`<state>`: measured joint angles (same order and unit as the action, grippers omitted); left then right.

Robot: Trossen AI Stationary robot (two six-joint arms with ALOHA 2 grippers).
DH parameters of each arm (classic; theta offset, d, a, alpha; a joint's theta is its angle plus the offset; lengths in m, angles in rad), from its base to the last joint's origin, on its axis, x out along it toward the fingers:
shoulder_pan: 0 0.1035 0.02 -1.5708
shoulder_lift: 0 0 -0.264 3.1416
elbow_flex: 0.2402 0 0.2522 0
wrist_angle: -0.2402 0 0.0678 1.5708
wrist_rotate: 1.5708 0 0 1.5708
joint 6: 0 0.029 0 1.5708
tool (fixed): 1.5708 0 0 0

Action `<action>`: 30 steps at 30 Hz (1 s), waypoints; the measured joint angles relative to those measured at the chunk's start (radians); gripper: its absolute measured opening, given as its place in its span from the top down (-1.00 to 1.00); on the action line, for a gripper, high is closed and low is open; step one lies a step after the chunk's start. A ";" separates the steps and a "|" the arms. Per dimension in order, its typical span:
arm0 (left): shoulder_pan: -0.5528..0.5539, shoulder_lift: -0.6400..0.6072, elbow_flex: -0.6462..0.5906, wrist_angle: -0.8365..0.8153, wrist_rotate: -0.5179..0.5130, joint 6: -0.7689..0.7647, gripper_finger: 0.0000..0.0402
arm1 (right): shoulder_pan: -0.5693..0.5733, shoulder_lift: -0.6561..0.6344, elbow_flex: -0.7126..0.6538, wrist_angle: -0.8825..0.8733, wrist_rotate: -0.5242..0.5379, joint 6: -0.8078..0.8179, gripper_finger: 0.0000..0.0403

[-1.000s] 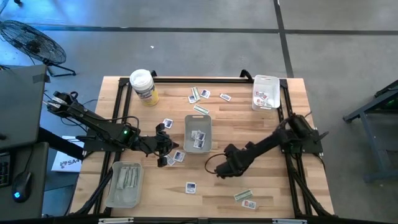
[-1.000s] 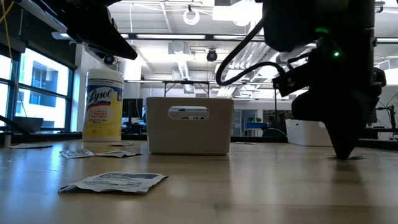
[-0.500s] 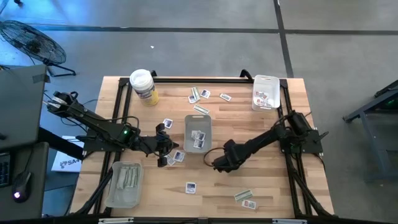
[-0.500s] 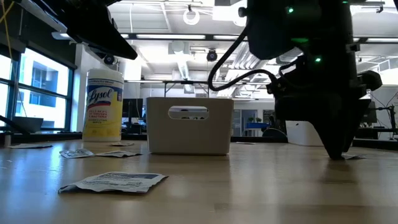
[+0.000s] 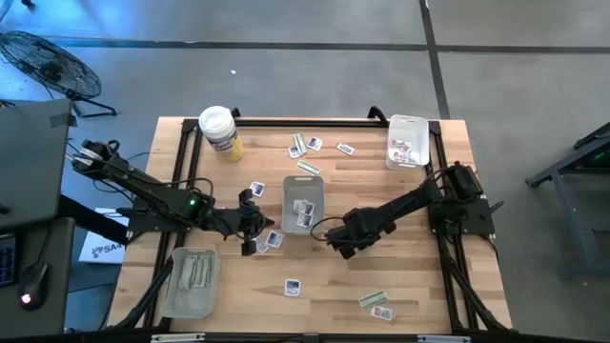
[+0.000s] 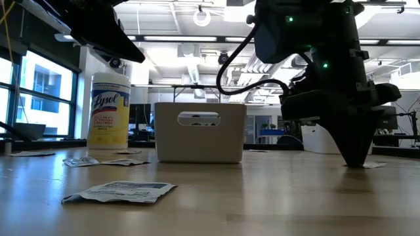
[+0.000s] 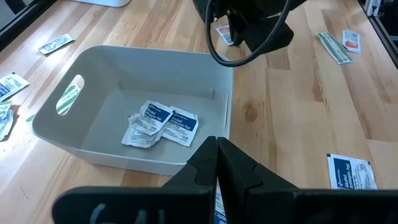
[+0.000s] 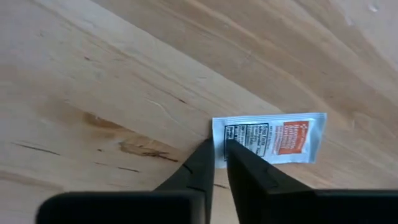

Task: Pick & Place First Aid Supplies
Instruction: Put the orange pad into the white bin

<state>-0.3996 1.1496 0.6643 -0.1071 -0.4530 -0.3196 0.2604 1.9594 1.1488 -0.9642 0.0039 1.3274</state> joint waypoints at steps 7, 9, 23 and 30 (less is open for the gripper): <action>0.000 0.000 0.000 0.000 0.000 0.000 0.99 | -0.001 0.009 0.030 -0.014 0.006 -0.051 0.98; 0.000 0.000 0.000 0.000 0.000 0.000 0.99 | -0.001 0.003 0.040 -0.039 0.012 -0.063 0.99; 0.000 0.000 0.000 0.000 0.000 0.000 0.99 | -0.078 -0.321 0.057 -0.316 0.247 -0.098 1.00; 0.000 0.000 0.000 0.000 0.000 0.000 0.99 | -0.286 -0.517 0.057 -0.490 0.456 -0.099 1.00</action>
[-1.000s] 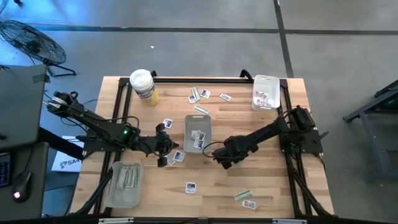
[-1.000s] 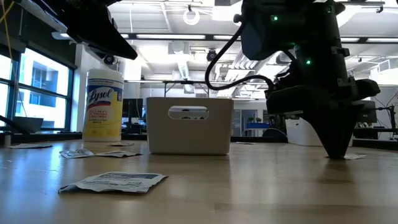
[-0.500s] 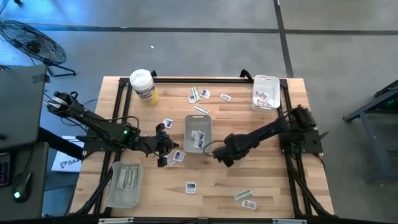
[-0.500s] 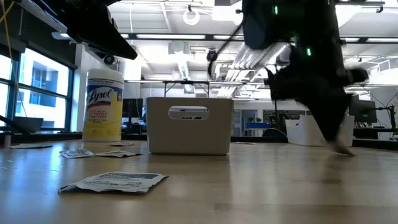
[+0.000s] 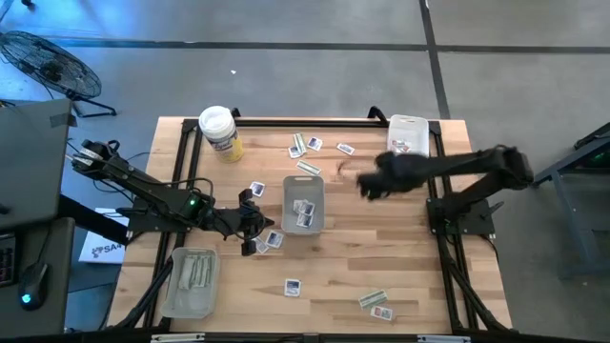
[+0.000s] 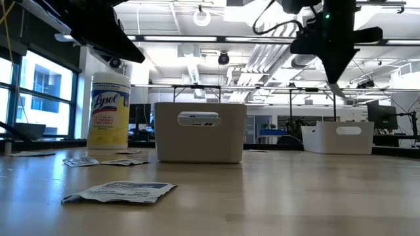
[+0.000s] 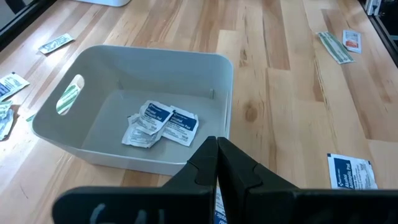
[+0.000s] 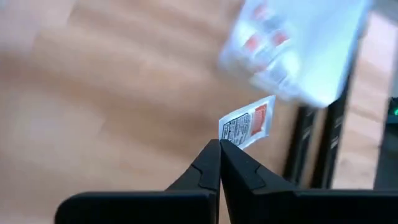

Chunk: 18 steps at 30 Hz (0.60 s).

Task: Pick & Place First Aid Supplies
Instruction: Put the orange pad into the white bin

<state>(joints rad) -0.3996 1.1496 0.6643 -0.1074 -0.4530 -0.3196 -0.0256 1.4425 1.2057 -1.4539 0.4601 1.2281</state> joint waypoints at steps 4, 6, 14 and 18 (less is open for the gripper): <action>0.000 0.000 0.000 0.000 0.000 0.000 0.99 | -0.182 -0.048 0.000 0.013 0.110 -0.101 1.00; 0.000 0.000 0.000 0.000 0.000 0.000 0.99 | -0.280 -0.053 0.001 0.033 0.138 -0.169 1.00; 0.000 0.000 0.000 0.000 0.000 0.000 0.99 | -0.656 -0.020 -0.074 0.326 -0.024 -0.495 1.00; 0.000 0.000 0.000 0.000 0.000 0.000 0.99 | -0.796 -0.007 -0.160 0.491 -0.186 -0.574 1.00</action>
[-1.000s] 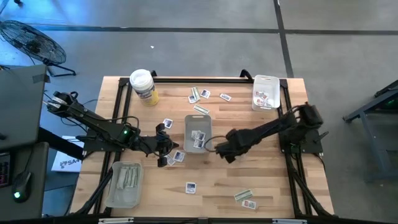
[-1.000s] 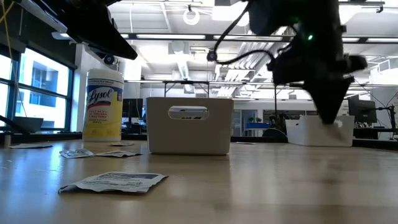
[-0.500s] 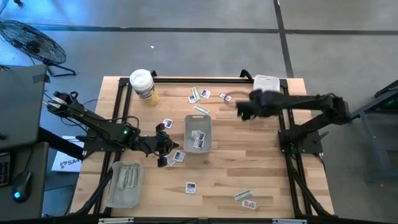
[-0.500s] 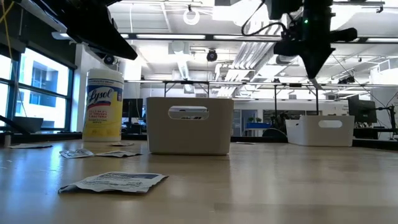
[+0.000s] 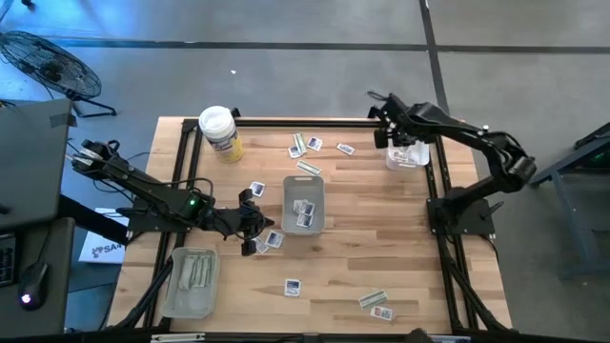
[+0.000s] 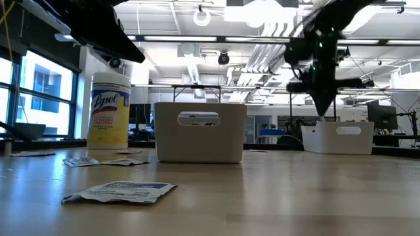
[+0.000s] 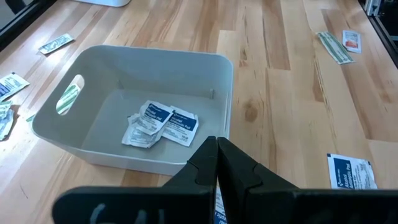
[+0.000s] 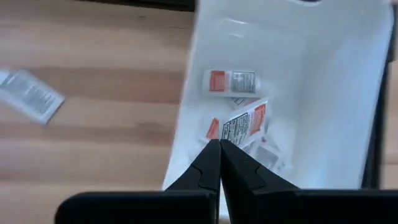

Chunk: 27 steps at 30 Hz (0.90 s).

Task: Pick & Place First Aid Supplies
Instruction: Put the orange pad into the white bin

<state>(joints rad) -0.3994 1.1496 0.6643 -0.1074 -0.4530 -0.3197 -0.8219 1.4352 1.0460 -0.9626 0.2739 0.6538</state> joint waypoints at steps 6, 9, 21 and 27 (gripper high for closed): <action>0.000 0.000 0.000 0.000 0.000 0.000 0.99 | -0.090 0.007 -0.142 0.179 -0.033 -0.009 1.00; 0.000 0.000 0.000 0.000 0.000 0.000 0.99 | -0.098 0.007 -0.205 0.260 -0.072 -0.024 1.00; 0.000 0.000 0.000 0.000 0.000 0.000 0.99 | -0.114 0.007 -0.167 0.269 -0.084 -0.158 0.66; 0.000 0.000 0.000 0.000 0.000 0.000 0.99 | -0.048 -0.003 -0.017 0.136 -0.080 -0.233 0.43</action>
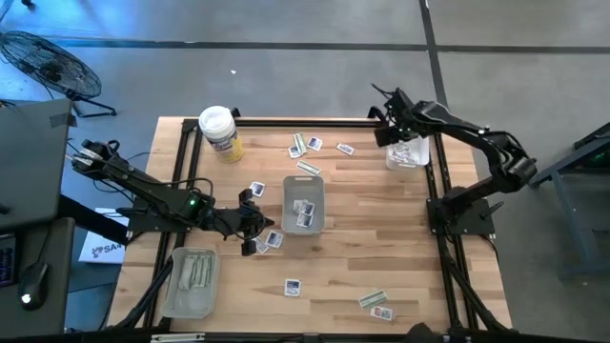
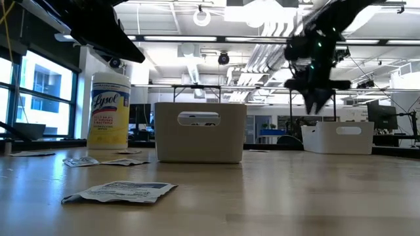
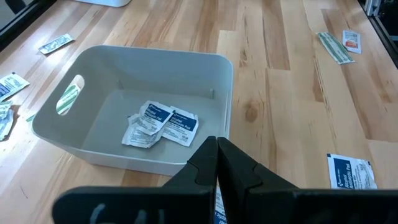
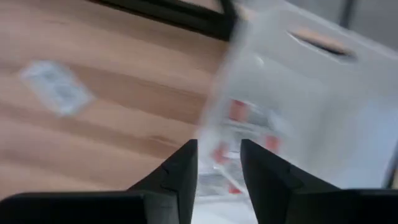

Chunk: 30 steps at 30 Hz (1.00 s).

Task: Pick & Place First Aid Supplies
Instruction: Put the orange pad into the white bin

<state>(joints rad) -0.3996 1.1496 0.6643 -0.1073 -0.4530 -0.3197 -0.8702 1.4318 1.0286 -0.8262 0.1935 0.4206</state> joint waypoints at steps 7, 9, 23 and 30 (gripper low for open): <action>0.000 0.000 0.000 0.000 0.000 0.000 0.99 | 0.240 0.000 0.034 0.201 -0.008 0.029 0.40; 0.000 0.000 0.000 0.000 0.000 0.000 0.99 | 0.285 0.020 0.016 0.321 -0.040 0.062 0.40; 0.000 0.000 0.000 0.000 0.000 0.000 0.99 | 0.251 0.439 0.091 0.527 -0.111 0.097 0.40; 0.000 0.000 0.000 0.000 0.000 0.000 0.99 | 0.246 0.455 0.096 0.494 -0.102 0.027 0.40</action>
<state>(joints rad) -0.3996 1.1496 0.6643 -0.1074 -0.4530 -0.3198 -0.6246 1.8866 1.1243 -0.3322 0.0912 0.4480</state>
